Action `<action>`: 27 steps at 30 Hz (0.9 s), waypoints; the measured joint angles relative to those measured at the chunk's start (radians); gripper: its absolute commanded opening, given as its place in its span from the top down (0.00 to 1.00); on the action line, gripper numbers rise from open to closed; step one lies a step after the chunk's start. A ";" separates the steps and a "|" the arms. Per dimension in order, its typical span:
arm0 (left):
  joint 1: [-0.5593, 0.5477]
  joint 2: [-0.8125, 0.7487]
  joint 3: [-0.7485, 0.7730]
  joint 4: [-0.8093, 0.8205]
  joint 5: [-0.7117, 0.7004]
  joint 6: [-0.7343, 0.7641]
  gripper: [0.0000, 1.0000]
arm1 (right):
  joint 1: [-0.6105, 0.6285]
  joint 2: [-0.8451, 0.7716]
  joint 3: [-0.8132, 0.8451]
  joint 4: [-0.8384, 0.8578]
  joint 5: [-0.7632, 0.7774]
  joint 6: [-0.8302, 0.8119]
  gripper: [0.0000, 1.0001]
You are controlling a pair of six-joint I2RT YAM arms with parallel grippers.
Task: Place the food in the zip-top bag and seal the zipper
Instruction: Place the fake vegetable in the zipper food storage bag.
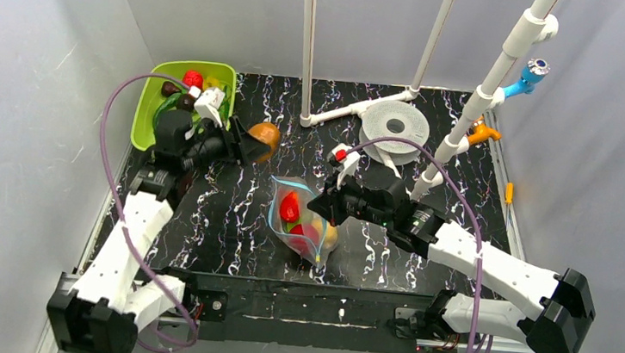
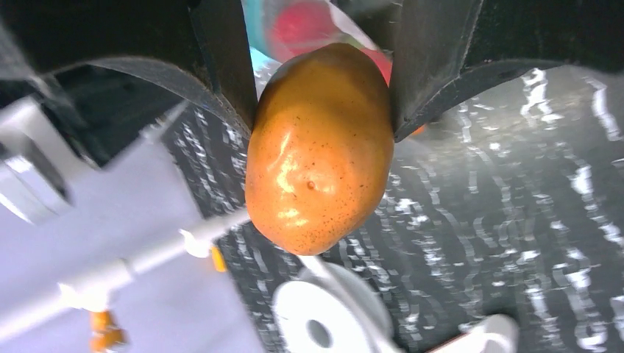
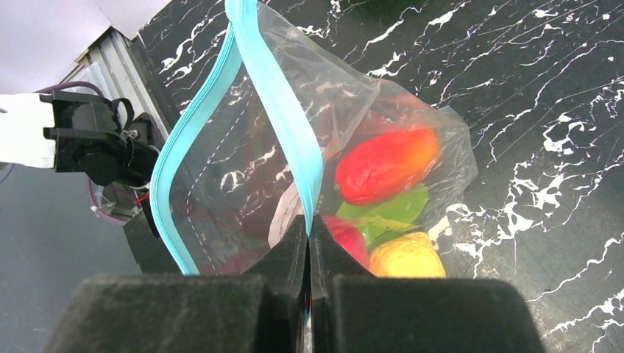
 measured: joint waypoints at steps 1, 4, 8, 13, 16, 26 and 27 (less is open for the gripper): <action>-0.016 -0.039 -0.026 0.030 0.021 -0.022 1.00 | 0.000 0.005 0.005 -0.005 0.002 0.002 0.99; -0.056 -0.114 -0.071 0.094 0.067 -0.075 1.00 | 0.000 0.012 0.017 -0.018 0.015 0.002 0.99; -0.118 -0.153 -0.085 0.135 0.108 -0.123 1.00 | 0.000 0.012 0.031 -0.031 0.047 0.002 0.99; -0.285 -0.157 -0.086 0.157 0.122 -0.151 1.00 | 0.000 0.012 0.040 -0.043 0.072 0.002 0.99; -0.390 -0.160 -0.088 0.147 0.107 -0.138 1.00 | -0.001 0.011 0.041 -0.045 0.089 0.006 0.99; -0.485 -0.154 -0.117 -0.005 0.006 -0.081 0.96 | -0.001 -0.032 0.041 -0.060 0.140 0.018 0.99; -0.487 -0.149 -0.117 -0.019 -0.002 -0.075 0.95 | -0.001 -0.035 0.041 -0.060 0.143 0.018 0.99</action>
